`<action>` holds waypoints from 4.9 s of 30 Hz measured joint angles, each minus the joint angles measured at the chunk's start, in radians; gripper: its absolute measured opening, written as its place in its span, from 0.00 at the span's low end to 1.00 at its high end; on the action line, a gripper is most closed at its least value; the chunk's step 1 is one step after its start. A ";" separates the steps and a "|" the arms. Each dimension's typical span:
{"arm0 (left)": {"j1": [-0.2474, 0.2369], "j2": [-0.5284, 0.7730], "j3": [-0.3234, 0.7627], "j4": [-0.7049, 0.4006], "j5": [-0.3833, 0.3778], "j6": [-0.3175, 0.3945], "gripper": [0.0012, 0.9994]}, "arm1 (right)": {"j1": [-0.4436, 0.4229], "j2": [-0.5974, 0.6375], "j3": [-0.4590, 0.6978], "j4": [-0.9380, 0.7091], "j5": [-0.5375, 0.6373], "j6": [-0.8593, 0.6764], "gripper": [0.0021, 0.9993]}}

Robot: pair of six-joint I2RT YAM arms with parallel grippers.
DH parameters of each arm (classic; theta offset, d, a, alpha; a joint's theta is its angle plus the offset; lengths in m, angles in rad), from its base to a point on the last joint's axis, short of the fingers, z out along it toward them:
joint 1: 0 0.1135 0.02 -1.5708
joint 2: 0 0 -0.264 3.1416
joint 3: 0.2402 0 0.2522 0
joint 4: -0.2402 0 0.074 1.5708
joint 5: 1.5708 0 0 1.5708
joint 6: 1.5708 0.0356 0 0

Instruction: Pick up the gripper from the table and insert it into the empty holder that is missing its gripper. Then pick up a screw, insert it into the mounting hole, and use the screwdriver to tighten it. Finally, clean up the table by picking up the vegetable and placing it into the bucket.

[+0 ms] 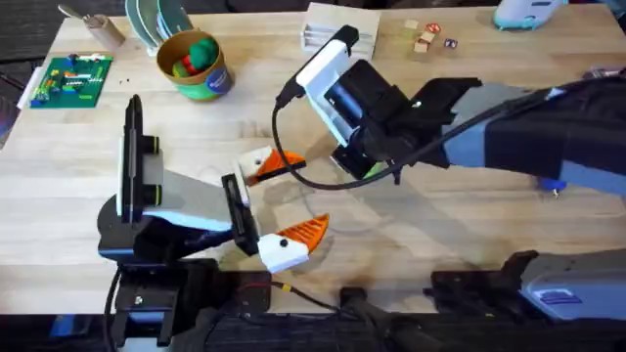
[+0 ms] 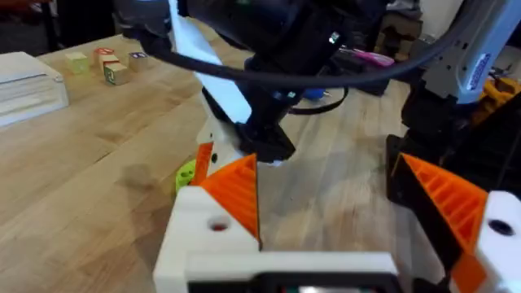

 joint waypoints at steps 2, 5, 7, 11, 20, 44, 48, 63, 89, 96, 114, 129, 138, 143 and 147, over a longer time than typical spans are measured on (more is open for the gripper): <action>0.000 0.000 0.000 0.000 0.000 0.000 0.99 | 0.000 0.000 0.000 0.000 0.000 0.000 0.01; 0.000 0.000 0.000 0.000 0.000 0.000 0.99 | -0.005 0.000 0.000 -0.002 0.012 0.009 0.01; 0.000 0.000 0.000 0.000 0.000 0.000 0.99 | -0.014 0.000 0.001 -0.010 0.019 0.013 0.00; 0.000 0.000 0.000 0.000 0.000 0.000 0.99 | -0.057 0.000 0.011 -0.039 0.026 0.024 0.00; 0.000 0.000 0.000 0.000 0.000 0.000 0.99 | -0.174 0.000 0.059 -0.060 0.057 0.029 0.00; 0.000 0.000 0.000 0.000 0.000 0.000 0.99 | -0.075 0.012 0.672 -0.604 -0.088 -0.008 0.00; 0.000 0.000 0.000 0.000 0.000 0.000 0.99 | -0.003 0.085 0.880 -0.766 -0.109 -0.027 0.00; 0.000 0.000 0.000 -0.004 -0.001 0.081 0.99 | 0.226 0.322 1.187 -0.931 -0.180 -0.079 0.00; 0.000 0.000 0.000 -0.008 -0.001 0.091 0.99 | 0.267 0.354 1.188 -0.891 -0.204 -0.086 0.00; 0.000 0.000 0.000 -0.008 -0.001 0.094 0.99 | 0.267 0.360 1.188 -0.904 -0.205 -0.086 0.00; -0.002 0.000 0.000 -0.027 0.008 0.087 0.99 | 0.266 0.402 1.202 -0.931 -0.203 -0.086 0.00; -0.002 0.000 0.000 -0.030 0.015 0.085 0.99 | 0.268 0.402 1.203 -0.937 -0.223 -0.086 0.00; -0.002 0.000 0.000 -0.033 0.010 0.080 0.99 | 0.273 0.402 1.204 -0.962 -0.242 -0.086 0.00; -0.002 0.000 0.000 -0.031 0.006 0.081 0.99 | 0.273 0.402 1.204 -0.947 -0.241 -0.086 0.00; -0.002 0.000 0.000 -0.030 0.006 0.081 0.99 | 0.274 0.402 1.204 -0.943 -0.234 -0.086 0.00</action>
